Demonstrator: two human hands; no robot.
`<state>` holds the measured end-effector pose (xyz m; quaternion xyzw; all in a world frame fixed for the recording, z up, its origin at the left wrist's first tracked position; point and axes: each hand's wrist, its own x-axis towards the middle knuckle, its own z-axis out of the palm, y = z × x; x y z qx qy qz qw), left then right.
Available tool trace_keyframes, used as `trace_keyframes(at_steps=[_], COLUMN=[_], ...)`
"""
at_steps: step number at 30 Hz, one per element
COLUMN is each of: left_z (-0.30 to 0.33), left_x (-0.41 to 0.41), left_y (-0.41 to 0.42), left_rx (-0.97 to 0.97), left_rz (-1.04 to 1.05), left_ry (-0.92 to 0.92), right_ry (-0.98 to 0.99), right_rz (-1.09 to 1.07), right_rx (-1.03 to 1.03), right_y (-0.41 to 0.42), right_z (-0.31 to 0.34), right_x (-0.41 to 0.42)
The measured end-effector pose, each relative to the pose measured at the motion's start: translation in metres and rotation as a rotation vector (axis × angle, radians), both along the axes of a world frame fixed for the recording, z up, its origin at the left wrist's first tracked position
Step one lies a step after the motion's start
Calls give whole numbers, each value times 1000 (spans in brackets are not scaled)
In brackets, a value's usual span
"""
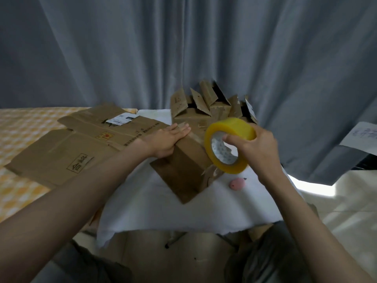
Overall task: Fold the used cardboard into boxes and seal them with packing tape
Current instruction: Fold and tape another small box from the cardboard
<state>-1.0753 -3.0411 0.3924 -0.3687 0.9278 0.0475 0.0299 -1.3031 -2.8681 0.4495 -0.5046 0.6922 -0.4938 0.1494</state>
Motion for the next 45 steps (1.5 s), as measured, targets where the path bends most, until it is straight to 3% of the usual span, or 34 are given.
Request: trace_keyframes(at_steps=[6, 18, 21, 25, 32, 38, 45], left_z=[-2, 1, 4, -4, -18, -19, -36], left_x=[-1, -6, -22, -55, -83, -54, -47], left_y=[2, 15, 37, 84, 83, 30, 12], left_rx=[17, 114, 68, -17, -82, -15, -72], left_rz=[1, 106, 170, 137, 392, 286, 229], left_ry=[2, 91, 115, 293, 236, 214, 202], right_ry=[262, 332, 279, 184, -14, -238, -306], right_rz=[-15, -57, -109, -35, 66, 241, 305], right_rx=[296, 303, 331, 193, 30, 90, 150], right_y=[50, 48, 48, 52, 37, 22, 27], right_z=[-19, -78, -85, -96, -97, -110, -113], right_x=[-30, -19, -13, 1, 34, 61, 55])
